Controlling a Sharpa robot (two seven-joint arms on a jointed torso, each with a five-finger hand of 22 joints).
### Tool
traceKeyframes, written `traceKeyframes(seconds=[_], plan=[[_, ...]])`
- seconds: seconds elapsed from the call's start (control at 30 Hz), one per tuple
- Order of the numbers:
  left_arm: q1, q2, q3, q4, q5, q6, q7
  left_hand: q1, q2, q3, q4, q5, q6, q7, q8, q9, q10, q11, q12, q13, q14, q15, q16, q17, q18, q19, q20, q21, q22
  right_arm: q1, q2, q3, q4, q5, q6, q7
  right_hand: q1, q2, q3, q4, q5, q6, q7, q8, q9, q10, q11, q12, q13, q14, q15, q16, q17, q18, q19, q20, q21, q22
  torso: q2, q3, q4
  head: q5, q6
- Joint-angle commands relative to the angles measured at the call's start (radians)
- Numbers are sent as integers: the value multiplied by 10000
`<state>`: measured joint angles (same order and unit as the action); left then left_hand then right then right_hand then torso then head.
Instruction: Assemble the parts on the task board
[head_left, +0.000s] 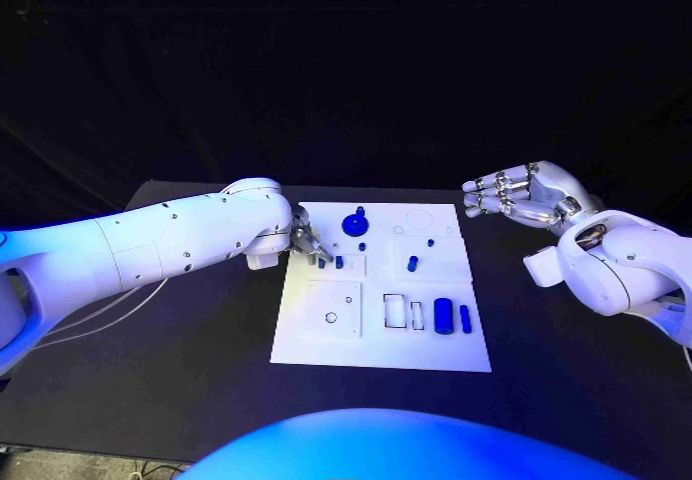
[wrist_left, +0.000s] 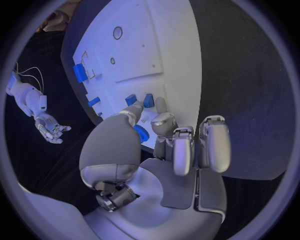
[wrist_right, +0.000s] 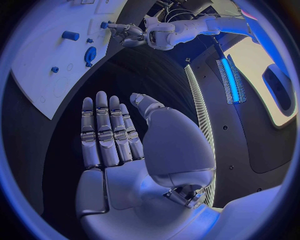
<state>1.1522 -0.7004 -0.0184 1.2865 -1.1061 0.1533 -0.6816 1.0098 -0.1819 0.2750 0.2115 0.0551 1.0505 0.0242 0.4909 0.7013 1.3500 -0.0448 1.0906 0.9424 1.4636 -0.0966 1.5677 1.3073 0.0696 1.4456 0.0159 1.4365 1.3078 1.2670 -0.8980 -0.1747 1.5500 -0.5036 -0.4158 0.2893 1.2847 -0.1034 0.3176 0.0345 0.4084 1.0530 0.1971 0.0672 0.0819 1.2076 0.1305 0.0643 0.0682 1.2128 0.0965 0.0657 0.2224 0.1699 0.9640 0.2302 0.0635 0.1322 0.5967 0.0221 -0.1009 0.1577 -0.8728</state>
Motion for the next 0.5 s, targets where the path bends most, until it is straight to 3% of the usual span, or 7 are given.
traceKeyframes(seconds=[0.03, 0.2, 0.3, 0.4, 0.5], plan=[[0, -42, 28, 88, 260, -560, 70, 112, 131, -668, 310, -35, -150, 7, -19, 35, -158, 19, -138, -169, 1072, 24, 31, 2635, -147, -88, 15, -73, 391, -10, 1, 3, 0, -16, 135, 87, -22, -44, 57, -10, 48, -76, -28, -20, -14, -75, 11, 68, -13, -68, 22, -11, -9, 162, -59, 5, 33, -8, 1, -3, 0, -11, 2], [2, -131, 91, 163, 582, -1051, 195, 465, 389, -1539, 734, -34, -274, 48, 3, 71, -337, 63, -300, -396, 1072, 50, 31, 2635, -118, -159, 49, -164, 274, -17, 5, 3, -9, -6, 144, 93, -32, -50, 57, -7, 48, -86, -24, -23, -16, -82, 15, 67, -14, -73, 25, -12, -18, 162, -62, 7, 32, -18, -1, -2, 5, -14, 2], [6, -206, 142, 216, 877, -1391, 384, 543, 550, -1726, 778, -32, -311, 60, 4, 76, -392, 78, -362, -483, 1065, 57, 17, 2615, -93, -219, 55, -235, 174, -22, 11, 3, -15, 7, 149, 96, -37, -48, 57, -4, 48, -87, -22, -23, -16, -83, 17, 67, -14, -74, 26, -12, -20, 162, -63, 8, 32, -20, 1, -1, 1, -15, 2], [14, -297, 193, 301, 1329, -1836, 756, 699, 715, -2061, 777, -34, -458, 127, -52, 51, -725, 136, -839, -1063, 1015, 102, -93, 2457, -20, -417, 92, -465, -144, -31, 18, 3, -22, 14, 153, 97, -37, -48, 57, -4, 48, -87, -22, -23, -16, -83, 17, 67, -14, -74, 26, -12, -20, 162, -63, 8, 32, -20, 0, -1, -1, -20, 2], [24, -386, 219, 390, 1640, -2286, 1213, 896, 804, -2397, 776, -34, -827, 302, -221, -25, -1546, 300, -1936, -2320, 813, 238, -505, 1889, 153, -918, 187, -1033, -920, -39, 22, 3, -28, 17, 156, 94, -37, -48, 57, -4, 48, -87, -22, -23, -16, -83, 17, 67, -14, -74, 26, -12, -20, 162, -63, 8, 32, -20, -1, 2, -4, -23, 2]])
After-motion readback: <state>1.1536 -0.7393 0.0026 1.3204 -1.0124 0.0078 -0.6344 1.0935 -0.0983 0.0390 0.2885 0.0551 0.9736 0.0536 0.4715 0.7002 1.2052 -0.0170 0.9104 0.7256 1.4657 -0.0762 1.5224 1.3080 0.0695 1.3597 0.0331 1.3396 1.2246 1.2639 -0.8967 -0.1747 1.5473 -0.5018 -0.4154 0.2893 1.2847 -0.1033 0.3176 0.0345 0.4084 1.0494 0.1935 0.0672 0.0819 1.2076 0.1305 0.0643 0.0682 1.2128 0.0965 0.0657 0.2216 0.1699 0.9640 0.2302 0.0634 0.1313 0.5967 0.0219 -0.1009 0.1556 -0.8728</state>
